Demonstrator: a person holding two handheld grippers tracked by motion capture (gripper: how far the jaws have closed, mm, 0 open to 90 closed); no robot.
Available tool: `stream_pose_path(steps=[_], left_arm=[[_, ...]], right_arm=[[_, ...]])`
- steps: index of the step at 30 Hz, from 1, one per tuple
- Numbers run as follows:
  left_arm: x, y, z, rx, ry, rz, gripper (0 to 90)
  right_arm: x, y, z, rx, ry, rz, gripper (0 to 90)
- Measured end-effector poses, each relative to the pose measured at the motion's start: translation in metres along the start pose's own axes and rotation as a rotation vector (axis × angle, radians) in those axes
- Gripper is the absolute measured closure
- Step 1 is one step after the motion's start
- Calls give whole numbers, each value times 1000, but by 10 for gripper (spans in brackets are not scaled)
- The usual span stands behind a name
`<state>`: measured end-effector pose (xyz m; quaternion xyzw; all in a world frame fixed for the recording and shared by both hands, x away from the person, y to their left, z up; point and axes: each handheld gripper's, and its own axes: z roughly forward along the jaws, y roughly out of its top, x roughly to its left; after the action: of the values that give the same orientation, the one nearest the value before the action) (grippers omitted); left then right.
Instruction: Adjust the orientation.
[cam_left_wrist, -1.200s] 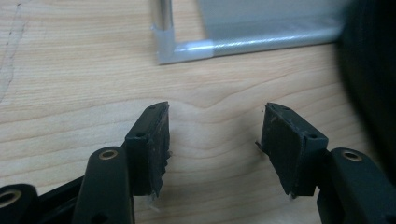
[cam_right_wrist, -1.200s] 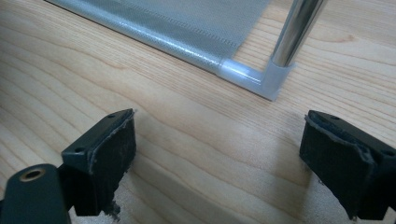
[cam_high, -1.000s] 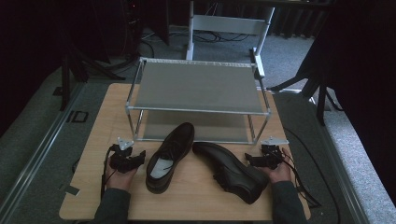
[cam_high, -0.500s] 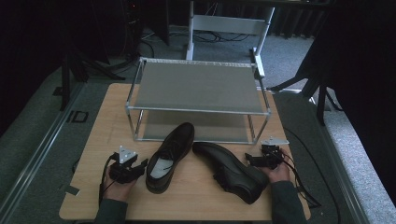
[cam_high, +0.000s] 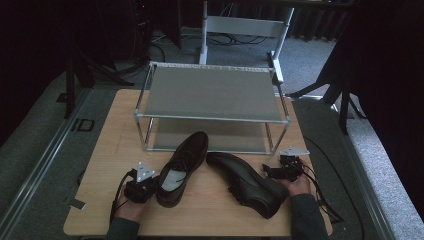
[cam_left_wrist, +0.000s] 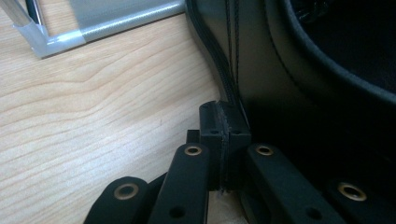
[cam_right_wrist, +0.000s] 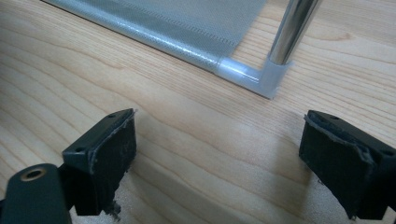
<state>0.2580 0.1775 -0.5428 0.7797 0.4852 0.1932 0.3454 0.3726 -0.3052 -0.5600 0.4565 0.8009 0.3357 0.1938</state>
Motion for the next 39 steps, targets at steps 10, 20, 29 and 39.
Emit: stream_pose_path(steps=[10, 20, 29, 39], left_arm=[[-11, -4, -1, 5, -28, 15, 900], [-48, -10, -2, -6, -124, 84, 900], [-75, -7, 6, -19, -244, 134, 900], [-99, 1, 21, -45, -320, 185, 898]], right_arm=[[0, 0, 0, 0, 0, 0, 107], [0, 0, 0, 0, 1, -1, 107], [-1, 0, -1, -12, -9, 8, 162], [0, 1, 0, -12, -19, 18, 165]])
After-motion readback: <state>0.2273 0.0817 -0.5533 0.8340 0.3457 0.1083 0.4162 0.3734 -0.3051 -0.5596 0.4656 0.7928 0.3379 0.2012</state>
